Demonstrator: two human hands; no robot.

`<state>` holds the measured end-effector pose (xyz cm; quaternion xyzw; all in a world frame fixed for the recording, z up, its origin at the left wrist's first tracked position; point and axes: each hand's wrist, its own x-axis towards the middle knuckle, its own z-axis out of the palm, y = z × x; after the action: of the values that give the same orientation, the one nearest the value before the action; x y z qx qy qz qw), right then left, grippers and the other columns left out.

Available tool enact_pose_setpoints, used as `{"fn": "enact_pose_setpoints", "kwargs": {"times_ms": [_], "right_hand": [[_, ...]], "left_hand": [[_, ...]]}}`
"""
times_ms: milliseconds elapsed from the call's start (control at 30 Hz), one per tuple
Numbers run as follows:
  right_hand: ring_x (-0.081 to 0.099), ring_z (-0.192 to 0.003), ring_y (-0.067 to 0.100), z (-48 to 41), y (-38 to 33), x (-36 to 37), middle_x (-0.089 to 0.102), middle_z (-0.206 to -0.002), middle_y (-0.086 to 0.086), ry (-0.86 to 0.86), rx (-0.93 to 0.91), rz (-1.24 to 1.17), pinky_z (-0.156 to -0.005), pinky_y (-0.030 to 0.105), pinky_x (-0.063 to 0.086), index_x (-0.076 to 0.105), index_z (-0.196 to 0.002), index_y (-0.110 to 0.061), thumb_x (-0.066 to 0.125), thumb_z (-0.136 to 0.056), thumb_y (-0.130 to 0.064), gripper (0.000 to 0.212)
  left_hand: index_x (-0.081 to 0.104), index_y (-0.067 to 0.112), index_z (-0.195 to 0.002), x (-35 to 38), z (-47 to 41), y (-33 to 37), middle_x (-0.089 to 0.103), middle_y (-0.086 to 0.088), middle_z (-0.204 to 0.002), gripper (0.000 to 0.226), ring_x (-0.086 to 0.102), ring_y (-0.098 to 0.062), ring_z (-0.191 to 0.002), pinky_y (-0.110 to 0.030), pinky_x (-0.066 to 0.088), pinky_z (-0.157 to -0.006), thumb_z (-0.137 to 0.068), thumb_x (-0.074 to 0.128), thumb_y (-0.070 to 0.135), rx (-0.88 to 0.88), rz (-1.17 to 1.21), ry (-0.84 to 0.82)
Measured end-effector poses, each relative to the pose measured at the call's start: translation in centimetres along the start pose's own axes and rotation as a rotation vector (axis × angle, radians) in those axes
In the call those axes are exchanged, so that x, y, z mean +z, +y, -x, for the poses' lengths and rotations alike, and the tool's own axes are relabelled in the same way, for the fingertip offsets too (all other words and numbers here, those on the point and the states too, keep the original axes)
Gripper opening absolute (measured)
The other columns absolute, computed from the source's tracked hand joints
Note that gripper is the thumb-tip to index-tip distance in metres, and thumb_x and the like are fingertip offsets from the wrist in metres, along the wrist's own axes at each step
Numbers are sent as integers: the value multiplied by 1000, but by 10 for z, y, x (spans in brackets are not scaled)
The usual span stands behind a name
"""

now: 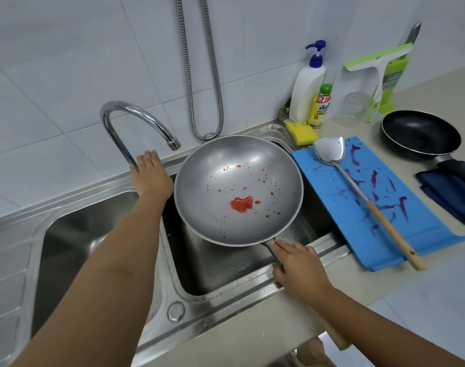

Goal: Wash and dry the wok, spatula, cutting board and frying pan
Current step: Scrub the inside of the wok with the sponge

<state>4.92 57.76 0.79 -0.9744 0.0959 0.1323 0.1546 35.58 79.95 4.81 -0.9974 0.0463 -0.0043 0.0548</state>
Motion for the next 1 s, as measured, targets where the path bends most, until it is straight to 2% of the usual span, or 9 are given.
{"fn": "enact_pose_setpoints", "kwargs": {"times_ms": [267, 567, 1000], "right_hand": [[32, -140, 15, 3, -2, -2, 30, -158, -8, -7, 5, -3, -116, 34, 20, 23, -154, -29, 37, -101, -38, 56], [32, -139, 16, 4, -3, -2, 29, -158, -7, -5, 3, -16, -116, 34, 21, 23, -154, -29, 37, -100, -37, 56], [34, -138, 15, 2, -1, 1, 31, -157, -8, 10, 2, -12, -115, 33, 24, 24, -154, -30, 37, -100, -38, 56]], "left_hand": [[-3, 5, -154, 20, 22, -3, -1, -9, -163, 66, 0, -27, -149, -44, 2, -121, -97, 29, 18, -43, -24, 63], [4, 6, -154, 40, 59, -5, 2, -11, -162, 72, 1, -28, -149, -45, 3, -121, -90, 37, 12, -66, 157, 58], [2, 7, -154, 56, 79, -8, -3, -9, -163, 72, -2, -25, -150, -44, 4, -121, -92, 38, 14, -24, 185, -1]]}}
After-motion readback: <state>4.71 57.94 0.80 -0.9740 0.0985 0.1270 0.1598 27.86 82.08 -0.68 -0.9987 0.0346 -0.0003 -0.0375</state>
